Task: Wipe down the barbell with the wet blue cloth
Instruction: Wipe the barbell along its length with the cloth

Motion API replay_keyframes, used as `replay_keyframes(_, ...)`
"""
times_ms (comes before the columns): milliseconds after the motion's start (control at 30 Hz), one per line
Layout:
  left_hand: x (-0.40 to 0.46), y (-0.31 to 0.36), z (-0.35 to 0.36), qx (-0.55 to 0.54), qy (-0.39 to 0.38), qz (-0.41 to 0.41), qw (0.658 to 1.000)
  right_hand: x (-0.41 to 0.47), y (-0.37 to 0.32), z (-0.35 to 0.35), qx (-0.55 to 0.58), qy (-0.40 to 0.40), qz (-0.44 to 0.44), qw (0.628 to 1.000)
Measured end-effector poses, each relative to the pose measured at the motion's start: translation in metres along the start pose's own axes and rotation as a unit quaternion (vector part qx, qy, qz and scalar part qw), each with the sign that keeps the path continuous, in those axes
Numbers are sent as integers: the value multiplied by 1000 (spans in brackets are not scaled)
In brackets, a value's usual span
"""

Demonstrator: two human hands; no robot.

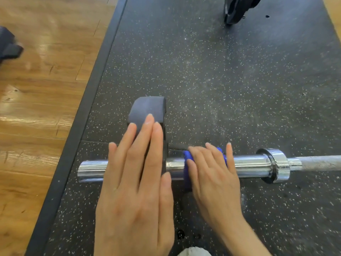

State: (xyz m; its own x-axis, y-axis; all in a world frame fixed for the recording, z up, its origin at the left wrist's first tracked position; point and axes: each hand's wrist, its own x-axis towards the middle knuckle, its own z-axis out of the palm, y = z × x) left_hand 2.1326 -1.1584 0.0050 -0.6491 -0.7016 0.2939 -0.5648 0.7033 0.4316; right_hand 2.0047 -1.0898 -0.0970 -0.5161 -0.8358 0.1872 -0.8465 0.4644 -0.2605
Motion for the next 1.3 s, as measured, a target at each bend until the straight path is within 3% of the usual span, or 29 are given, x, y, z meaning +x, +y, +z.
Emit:
replay_keyframes(67,-7,3,-1,6,1,1,1000,3,-15,4,2,-1,19,1000)
replay_keyframes(167,-17,3,0,11,9,3,1000,23,-11,5,-23,-42,-27,998)
replay_keyframes(300,-26,7,1,31,21,3,999,8,-15,-3,-28,-18,23,999)
replay_keyframes(433,-35,7,3,45,41,10,998,-3,-21,7,24,-23,-42,999)
replay_keyframes(567,-41,10,3,45,51,8,998,-11,-4,1,19,15,38,999)
replay_keyframes(733,-45,11,2,27,53,3,998,-22,-15,10,57,-1,-48,997)
replay_keyframes(867,-46,13,1,7,46,7,999,-28,-6,3,44,36,58,997)
replay_keyframes(1000,-38,10,-7,-40,25,4,999,-32,-25,13,93,17,-55,994)
replay_keyframes(1133,2,4,-13,-57,-20,-25,998,-37,-7,4,62,28,-35,997)
replay_keyframes(1300,18,0,-9,-13,-56,-37,998,3,-19,-7,53,-105,-96,988)
